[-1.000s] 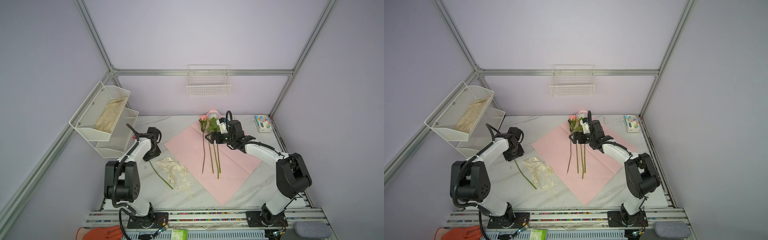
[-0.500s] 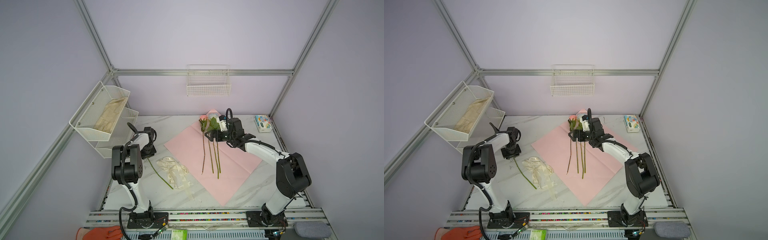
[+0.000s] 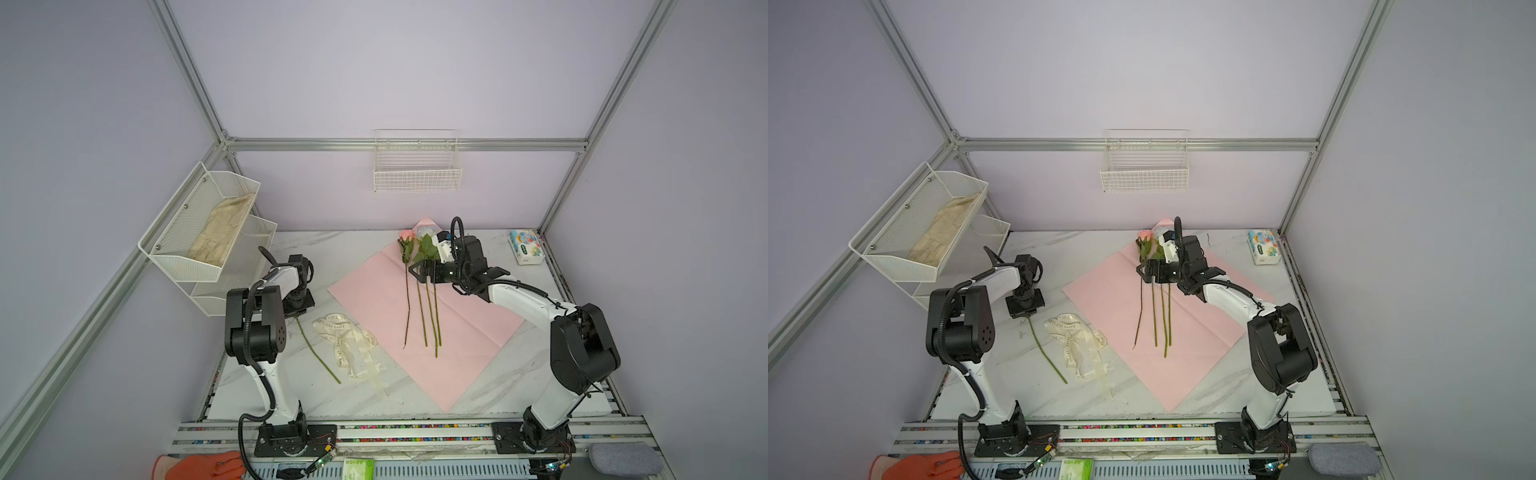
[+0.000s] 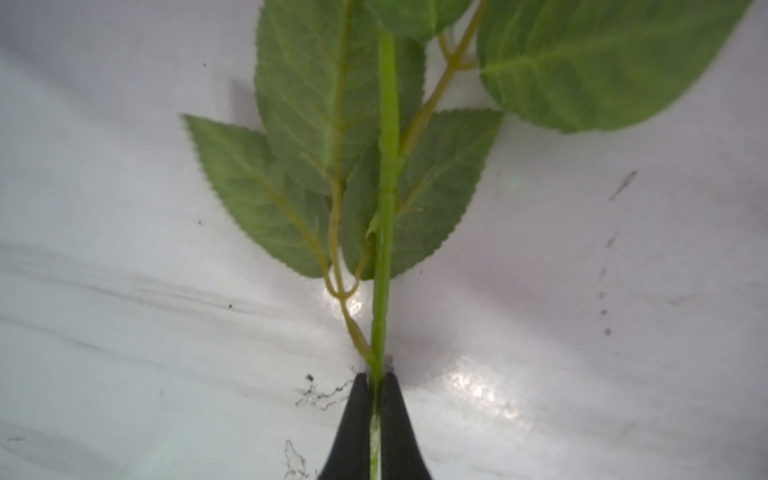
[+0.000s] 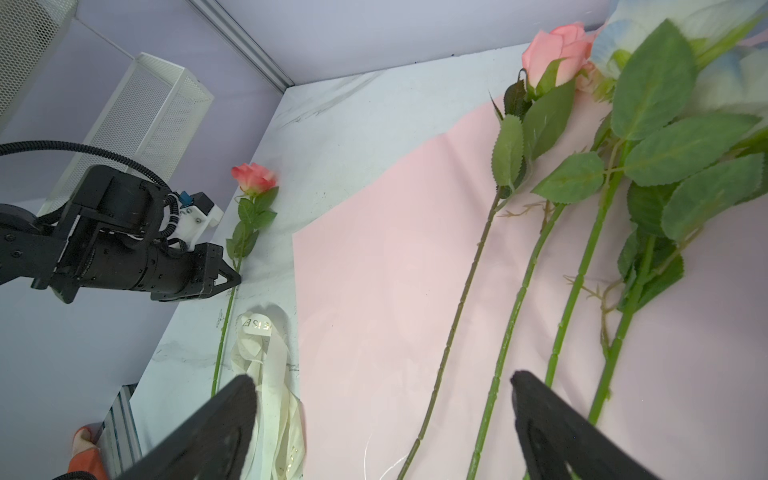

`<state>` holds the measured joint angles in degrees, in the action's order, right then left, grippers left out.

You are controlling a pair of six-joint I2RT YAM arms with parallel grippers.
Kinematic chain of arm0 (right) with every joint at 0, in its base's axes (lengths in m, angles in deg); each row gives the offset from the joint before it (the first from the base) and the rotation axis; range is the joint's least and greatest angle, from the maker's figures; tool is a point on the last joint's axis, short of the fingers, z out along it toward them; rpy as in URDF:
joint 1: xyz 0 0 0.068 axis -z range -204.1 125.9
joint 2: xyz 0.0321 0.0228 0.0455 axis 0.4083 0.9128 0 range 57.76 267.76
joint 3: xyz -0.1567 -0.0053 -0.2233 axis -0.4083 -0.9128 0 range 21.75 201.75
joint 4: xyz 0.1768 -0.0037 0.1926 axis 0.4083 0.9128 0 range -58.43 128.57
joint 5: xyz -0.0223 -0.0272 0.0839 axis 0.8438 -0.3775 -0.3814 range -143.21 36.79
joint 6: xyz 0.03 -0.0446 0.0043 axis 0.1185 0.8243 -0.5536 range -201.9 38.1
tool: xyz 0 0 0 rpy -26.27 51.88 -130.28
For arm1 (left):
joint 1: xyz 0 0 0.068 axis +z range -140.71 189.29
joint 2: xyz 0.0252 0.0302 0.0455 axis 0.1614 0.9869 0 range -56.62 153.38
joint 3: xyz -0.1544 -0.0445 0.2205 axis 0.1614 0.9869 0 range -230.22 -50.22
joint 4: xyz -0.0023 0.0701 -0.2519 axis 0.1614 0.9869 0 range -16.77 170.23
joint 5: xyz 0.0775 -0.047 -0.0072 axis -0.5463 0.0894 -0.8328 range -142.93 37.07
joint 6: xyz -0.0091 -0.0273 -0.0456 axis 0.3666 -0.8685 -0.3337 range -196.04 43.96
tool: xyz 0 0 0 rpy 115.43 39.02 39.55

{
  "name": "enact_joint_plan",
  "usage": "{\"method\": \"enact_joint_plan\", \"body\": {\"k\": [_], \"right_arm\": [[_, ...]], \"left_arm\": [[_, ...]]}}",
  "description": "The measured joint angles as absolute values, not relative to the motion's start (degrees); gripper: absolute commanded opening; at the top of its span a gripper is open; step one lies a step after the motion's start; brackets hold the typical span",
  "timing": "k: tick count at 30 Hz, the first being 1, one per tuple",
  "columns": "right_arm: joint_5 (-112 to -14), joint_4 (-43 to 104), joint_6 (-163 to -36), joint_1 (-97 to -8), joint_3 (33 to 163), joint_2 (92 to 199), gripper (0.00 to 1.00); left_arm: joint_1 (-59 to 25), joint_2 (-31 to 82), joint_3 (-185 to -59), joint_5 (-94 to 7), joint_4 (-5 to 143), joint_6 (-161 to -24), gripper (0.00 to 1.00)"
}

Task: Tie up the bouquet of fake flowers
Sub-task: 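Carry the red rose onto the paper beside the other roses with the left gripper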

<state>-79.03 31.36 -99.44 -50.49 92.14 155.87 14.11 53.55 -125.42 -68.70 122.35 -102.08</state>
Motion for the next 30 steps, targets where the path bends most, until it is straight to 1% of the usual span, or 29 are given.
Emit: {"method": "enact_joint_plan", "body": {"k": [5, 9, 12, 16, 19, 23, 27, 30], "right_arm": [[-74.8, 31.5, -99.7, -50.1, 89.9, 152.4, 0.97], [-70.3, 32.3, -101.1, -47.5, 86.8, 146.9, 0.97], [-68.6, 32.5, -102.5, -42.0, 83.8, 142.3, 0.97], [-69.1, 32.6, -104.1, -32.9, 81.8, 140.2, 0.97], [-70.9, 33.2, -104.7, -30.2, 81.0, 141.1, 0.97], [-74.1, 34.0, -105.1, -30.1, 80.3, 142.2, 0.97], [-76.3, 34.2, -105.1, -30.3, 79.5, 142.2, 0.97], [-77.3, 34.3, -105.0, -30.3, 79.1, 142.2, 0.97]], "left_arm": [[10.4, 47.8, -126.7, -70.1, 127.9, -100.9, 0.03], [4.5, 43.8, -133.2, -72.4, 134.2, -101.1, 0.03], [0.1, 41.7, -138.6, -72.0, 136.5, -101.2, 0.04], [-5.5, 41.9, -144.7, -65.7, 136.0, -102.0, 0.05], [-9.8, 46.6, -150.7, -58.9, 134.3, -103.0, 0.04], [-14.9, 60.0, -163.8, -51.7, 131.3, -105.0, 0.05], [-18.4, 72.3, -174.6, -47.9, 129.5, -107.2, 0.05], [-19.8, 78.0, -178.3, -45.5, 128.7, -109.5, 0.05]]}}
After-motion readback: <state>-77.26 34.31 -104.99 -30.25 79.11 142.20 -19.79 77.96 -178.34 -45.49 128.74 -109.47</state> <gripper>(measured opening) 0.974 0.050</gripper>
